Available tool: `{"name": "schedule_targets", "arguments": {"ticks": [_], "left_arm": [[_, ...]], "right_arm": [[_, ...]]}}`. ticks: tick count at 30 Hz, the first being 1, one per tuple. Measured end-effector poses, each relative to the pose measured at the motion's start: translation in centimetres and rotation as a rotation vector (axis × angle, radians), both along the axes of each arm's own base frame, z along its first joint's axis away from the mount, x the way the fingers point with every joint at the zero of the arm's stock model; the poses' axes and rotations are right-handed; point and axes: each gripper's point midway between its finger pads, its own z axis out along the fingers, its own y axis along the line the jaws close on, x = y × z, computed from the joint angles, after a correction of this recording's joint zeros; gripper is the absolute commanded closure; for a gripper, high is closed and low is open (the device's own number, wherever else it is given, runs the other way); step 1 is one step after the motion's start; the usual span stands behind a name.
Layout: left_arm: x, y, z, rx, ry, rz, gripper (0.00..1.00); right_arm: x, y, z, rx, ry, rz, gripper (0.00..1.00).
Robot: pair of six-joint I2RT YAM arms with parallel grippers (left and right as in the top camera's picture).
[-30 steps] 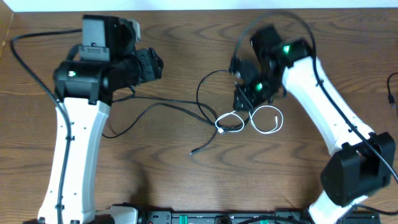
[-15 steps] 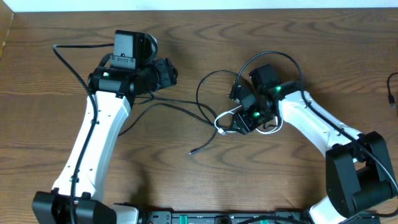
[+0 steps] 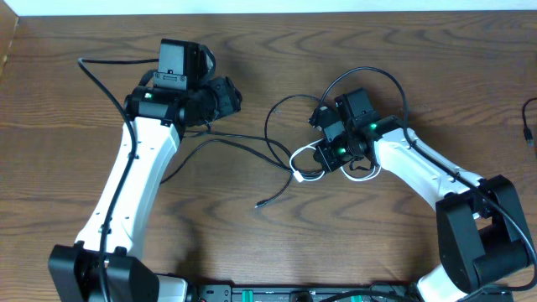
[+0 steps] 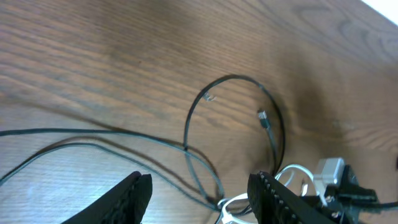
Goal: Untangle cables
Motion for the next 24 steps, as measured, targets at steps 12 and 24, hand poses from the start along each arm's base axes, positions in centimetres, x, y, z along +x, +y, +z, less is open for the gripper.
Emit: {"name": "schedule_targets", "arguments": {"ticks": [12,24], "left_arm": [[-0.1,-4.7,-4.0,-0.008,0.094,-0.072,0.44],[-1.0,-6.2,-5.6,0.005,0.142,-0.114,0.44]], "right_arm": [[1.9,-2.2,12.1,-0.058,0.105,-0.171,0.99],[2.3,-2.8,16.8,-0.053,0.036,-0.162,0.73]]}}
